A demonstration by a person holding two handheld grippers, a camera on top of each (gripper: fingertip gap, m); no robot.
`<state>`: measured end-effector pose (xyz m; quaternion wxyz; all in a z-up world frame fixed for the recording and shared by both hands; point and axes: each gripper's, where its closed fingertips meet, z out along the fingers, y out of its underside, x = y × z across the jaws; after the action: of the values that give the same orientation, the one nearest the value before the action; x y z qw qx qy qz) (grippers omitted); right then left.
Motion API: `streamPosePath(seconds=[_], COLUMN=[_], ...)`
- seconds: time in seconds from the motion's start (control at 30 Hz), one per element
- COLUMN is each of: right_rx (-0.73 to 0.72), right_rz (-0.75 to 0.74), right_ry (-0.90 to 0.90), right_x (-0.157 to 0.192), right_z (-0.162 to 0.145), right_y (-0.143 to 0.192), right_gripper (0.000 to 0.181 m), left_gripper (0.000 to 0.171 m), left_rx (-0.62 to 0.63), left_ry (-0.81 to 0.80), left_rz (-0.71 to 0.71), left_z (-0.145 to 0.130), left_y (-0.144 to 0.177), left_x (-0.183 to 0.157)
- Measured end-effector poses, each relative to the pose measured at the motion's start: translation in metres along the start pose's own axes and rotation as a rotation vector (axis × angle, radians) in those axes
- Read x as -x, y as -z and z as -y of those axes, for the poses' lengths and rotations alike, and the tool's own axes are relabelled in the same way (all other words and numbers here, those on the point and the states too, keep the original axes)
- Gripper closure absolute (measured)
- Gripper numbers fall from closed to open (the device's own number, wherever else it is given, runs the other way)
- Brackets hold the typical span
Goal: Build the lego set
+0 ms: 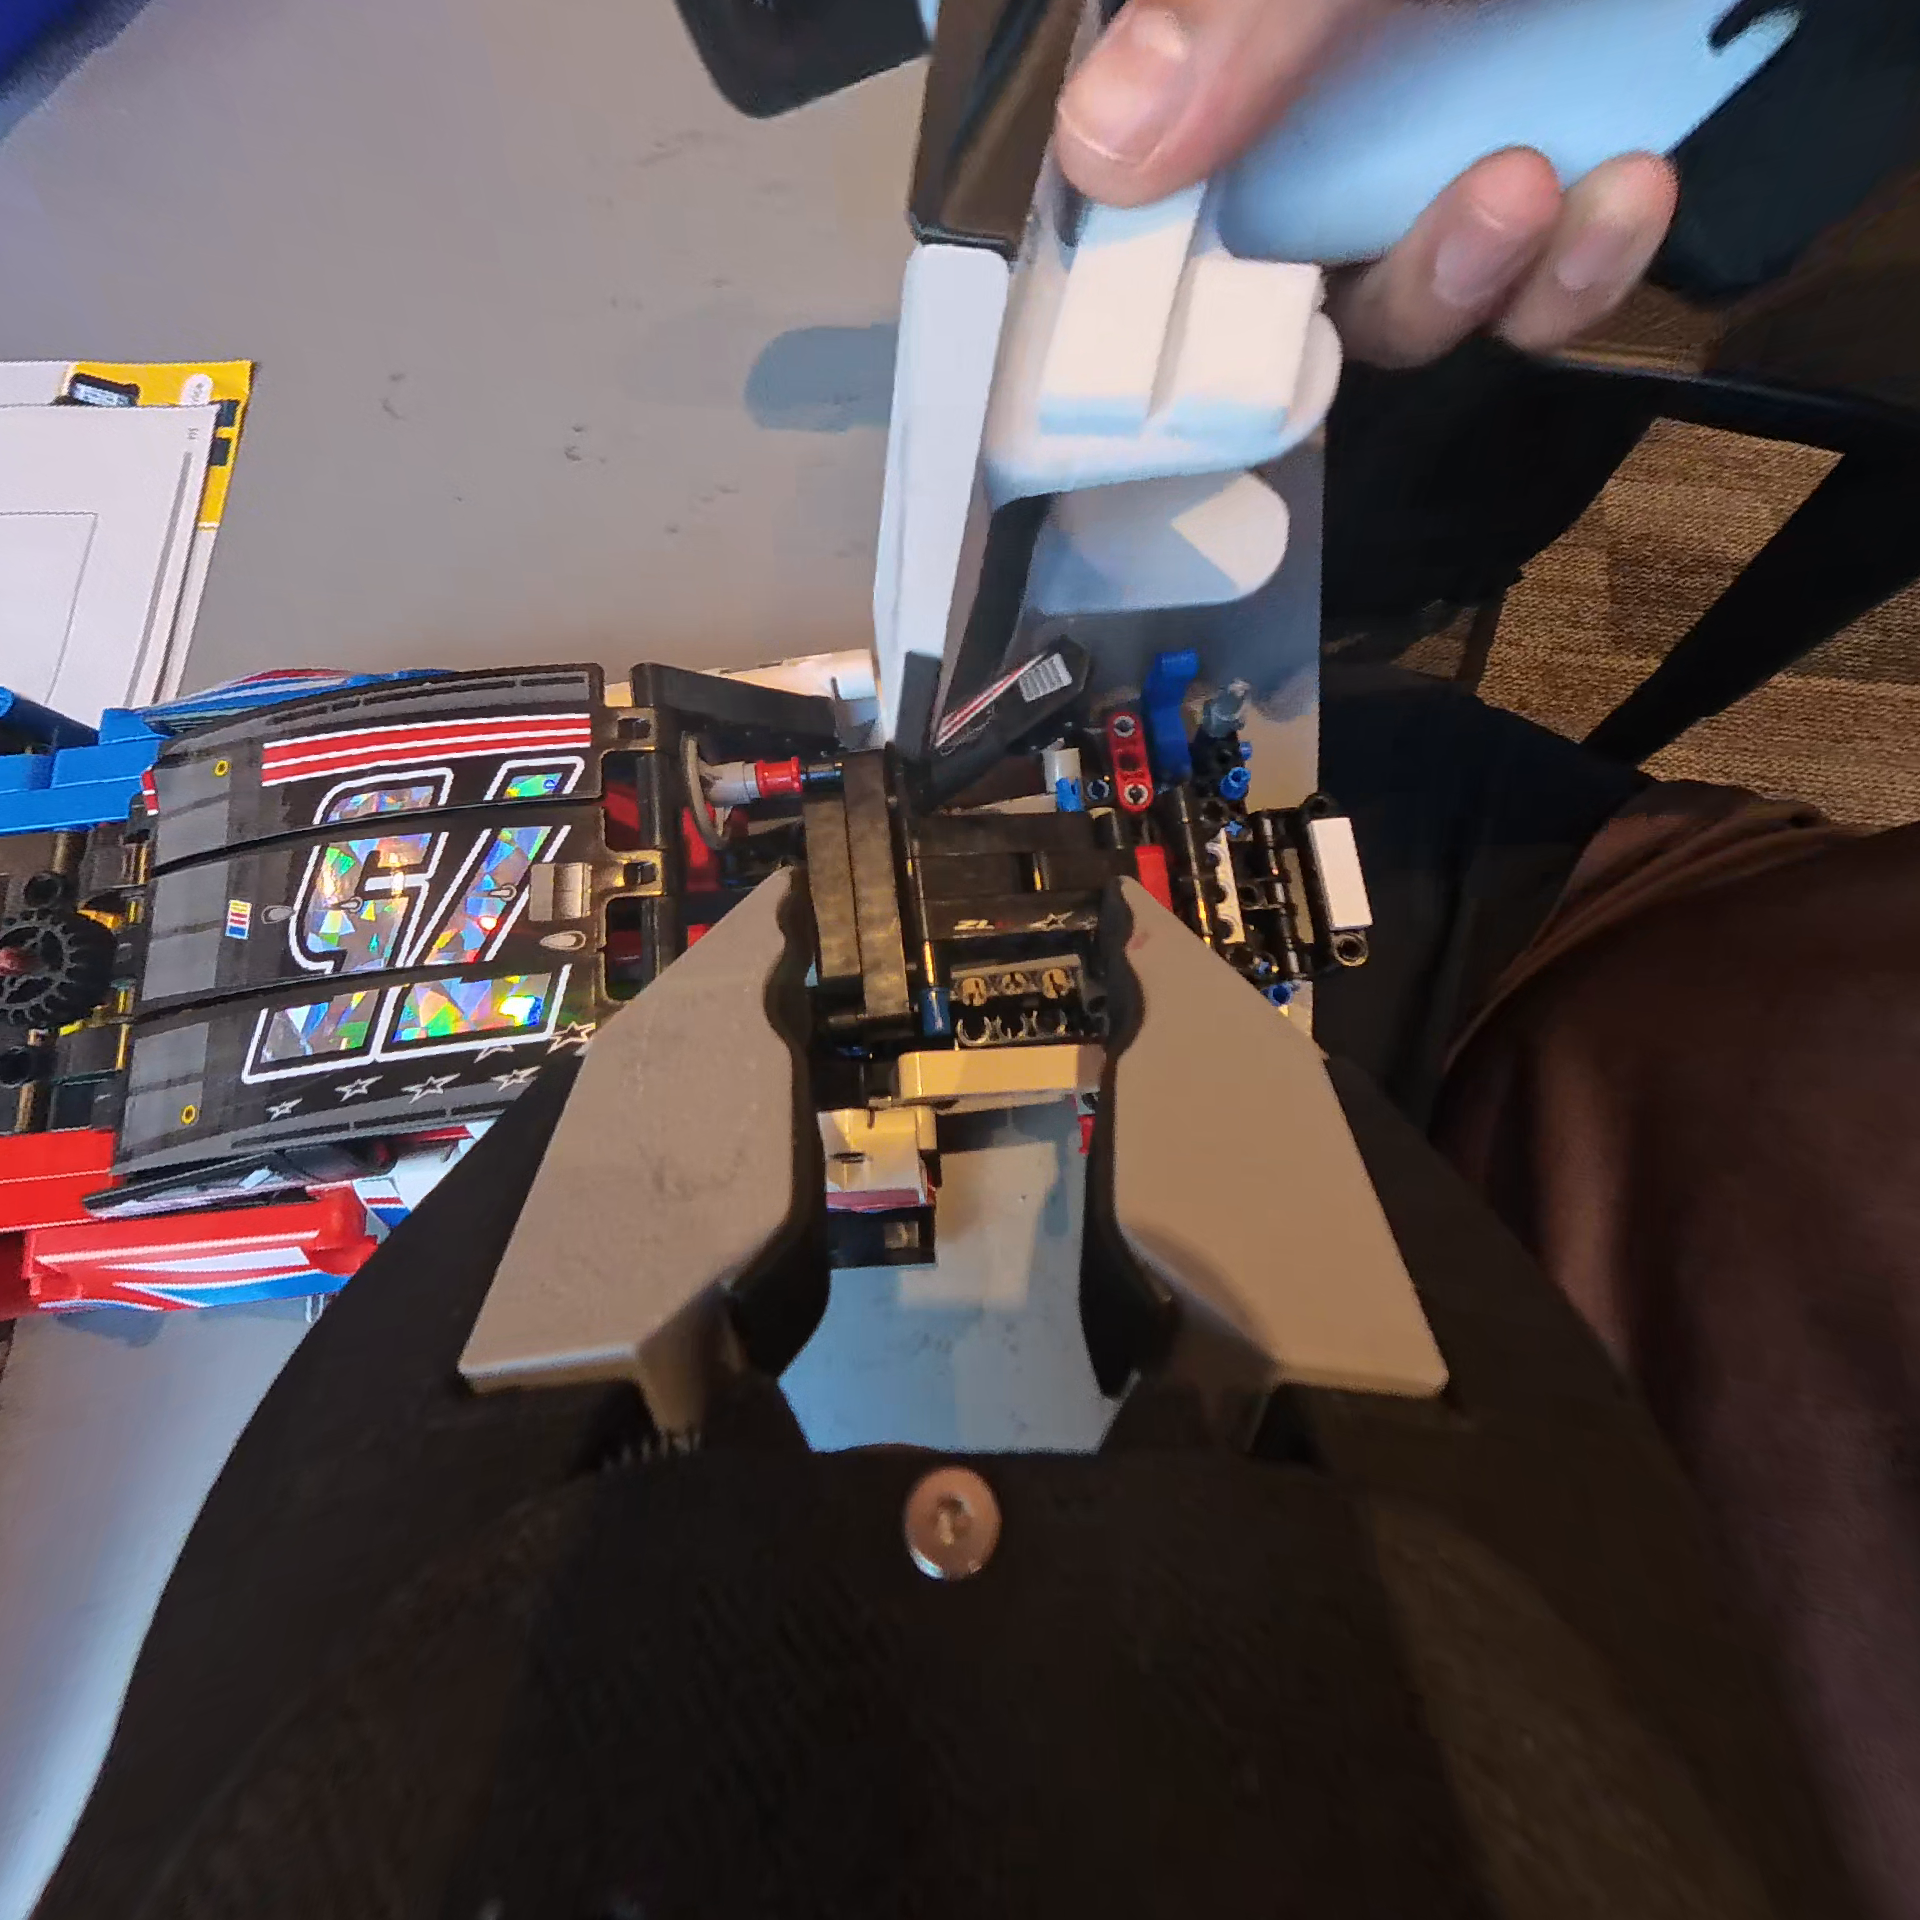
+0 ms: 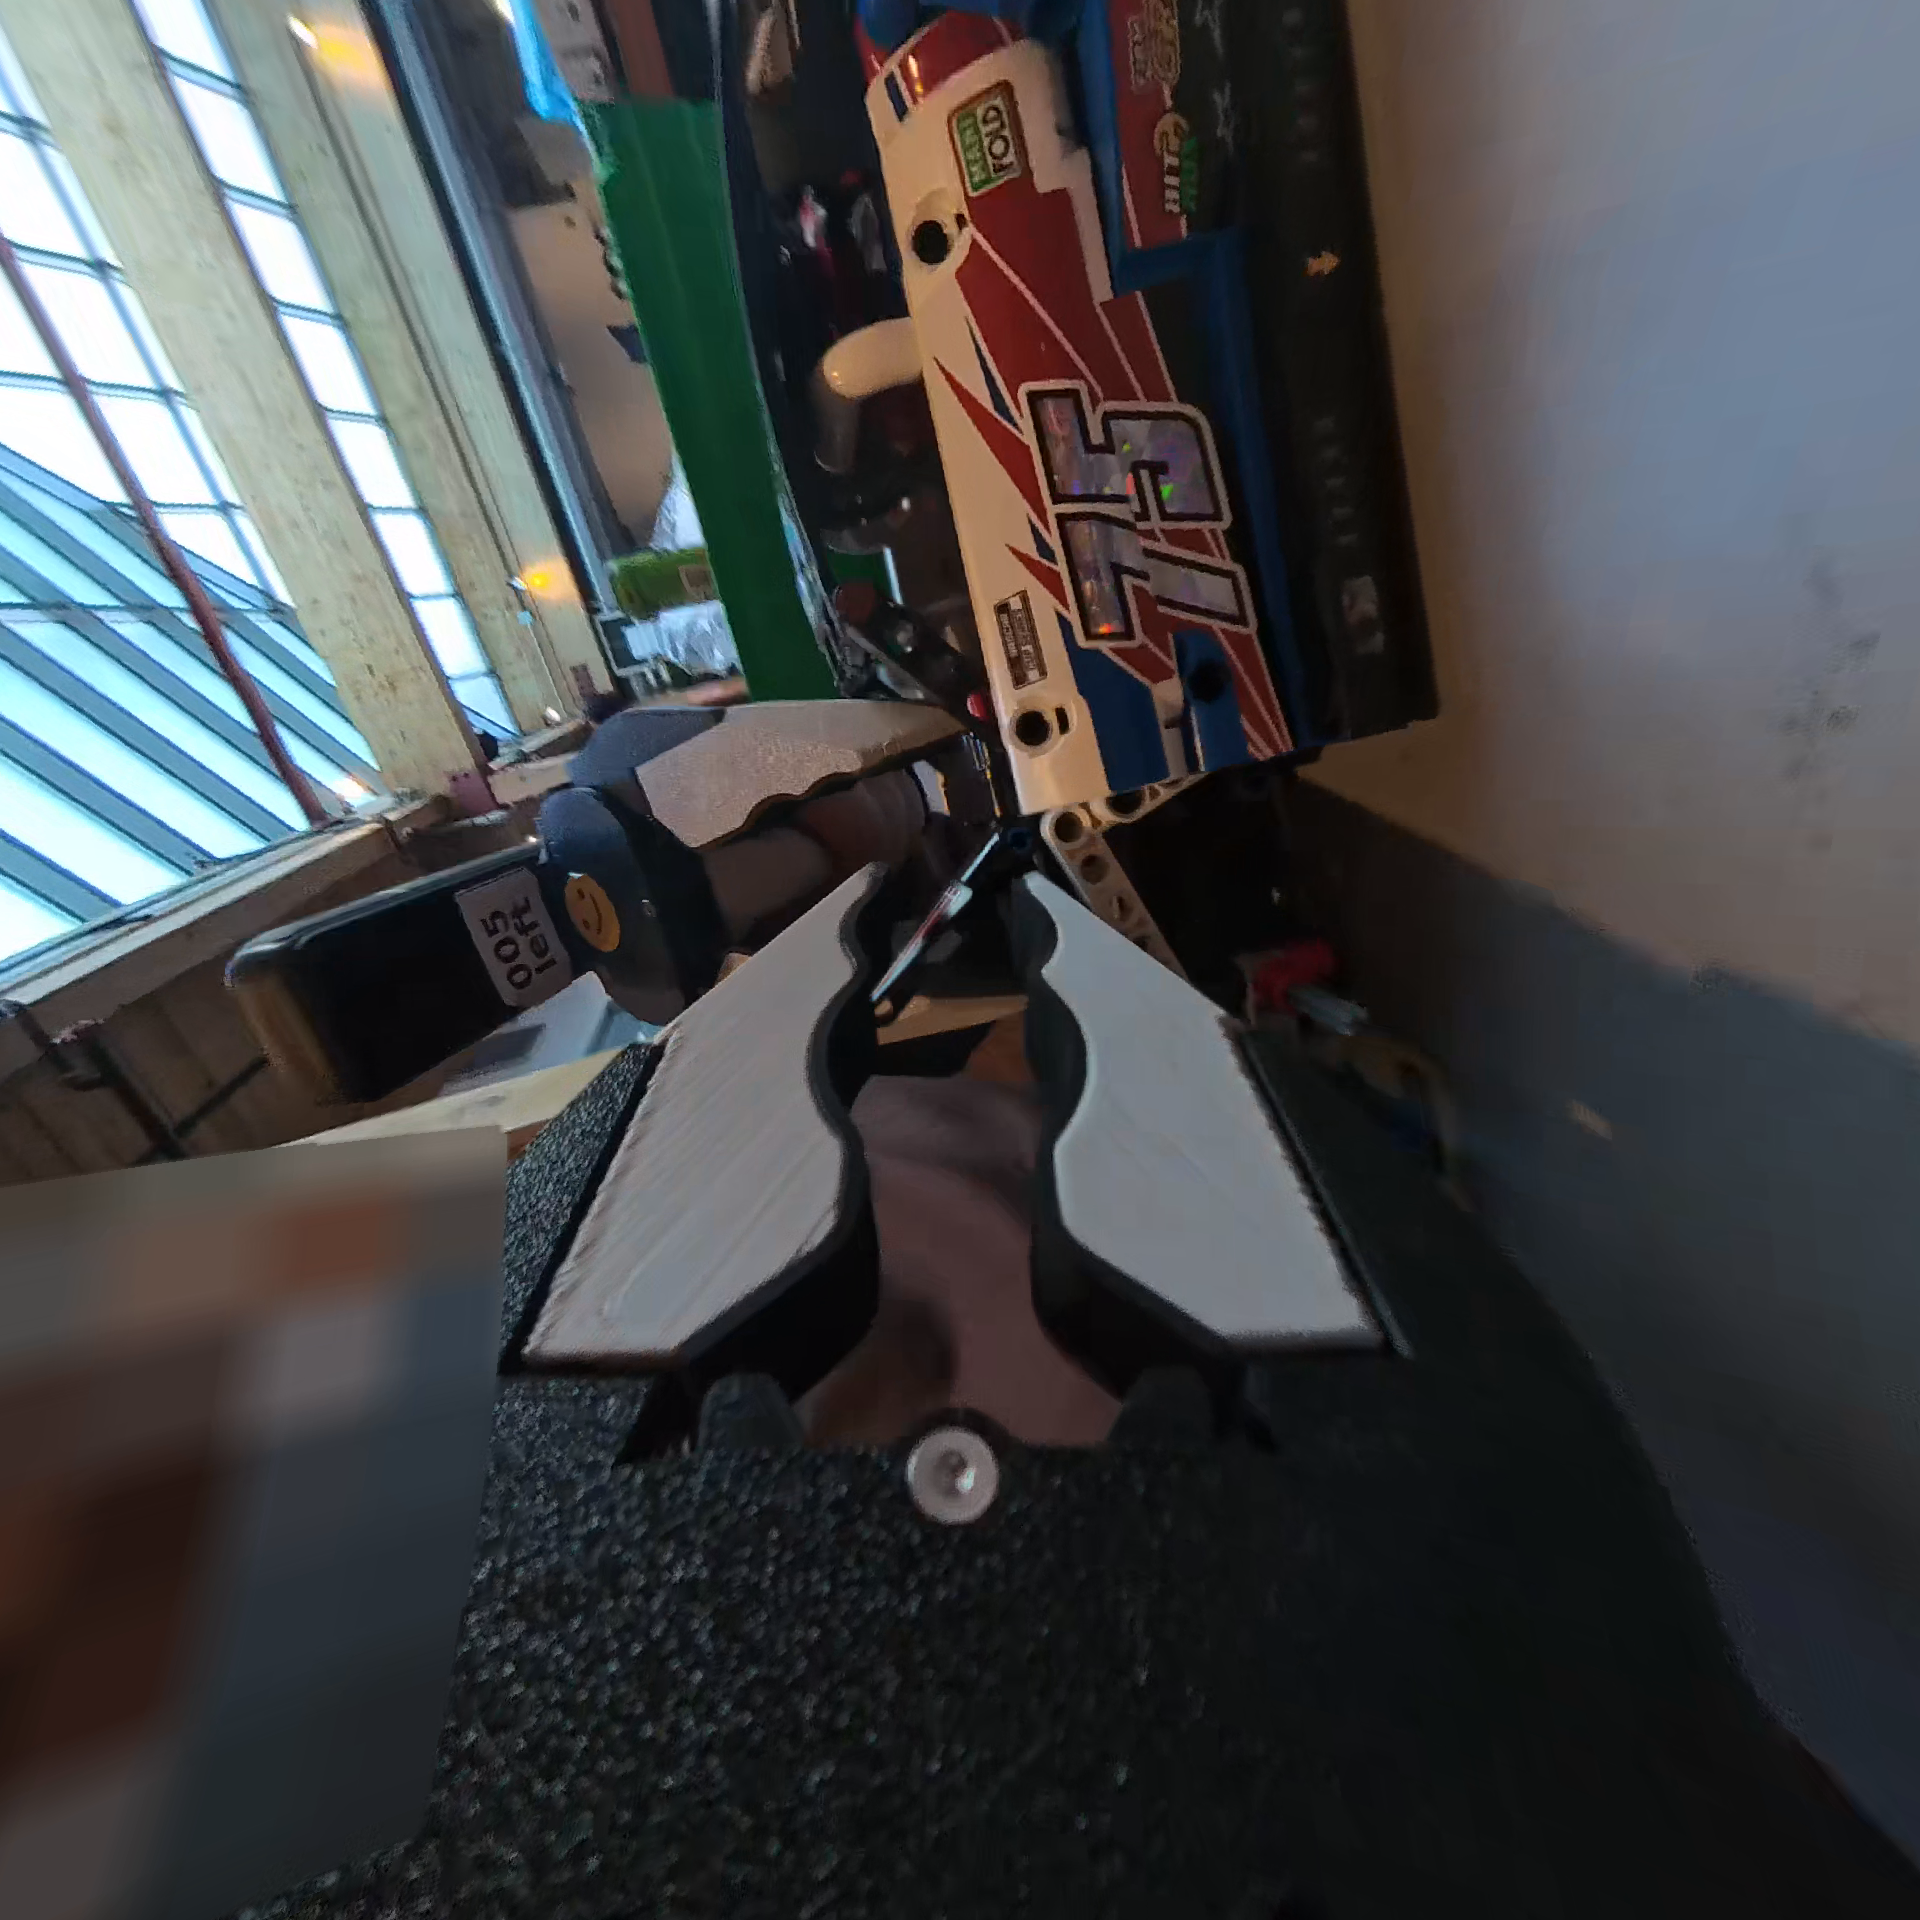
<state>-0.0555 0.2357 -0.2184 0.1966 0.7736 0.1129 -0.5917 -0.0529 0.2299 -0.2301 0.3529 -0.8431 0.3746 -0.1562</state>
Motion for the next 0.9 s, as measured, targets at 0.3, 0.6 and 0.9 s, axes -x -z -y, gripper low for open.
streamPosePath(seconds=[0.3,0.6,0.9], right_rx=[0.148,-0.144,-0.343], right_rz=[-0.215,-0.053,-0.16], right_ry=[0.082,0.337,0.629], right_x=[-0.008,-0.003,-0.002], right_z=[-0.001,0.01,0.012], right_y=[-0.005,-0.004,0.001], right_gripper=[0.171,0.172,0.172], left_gripper=[0.119,0.118,0.12], left_rx=[-0.031,-0.061,-0.088], left_ry=[-0.001,-0.001,0.017], left_rz=[0.016,0.03,0.024], left_z=[0.001,0.001,0.005], left_y=[0.0,-0.001,-0.003], left_x=[0.001,0.005,0.006])
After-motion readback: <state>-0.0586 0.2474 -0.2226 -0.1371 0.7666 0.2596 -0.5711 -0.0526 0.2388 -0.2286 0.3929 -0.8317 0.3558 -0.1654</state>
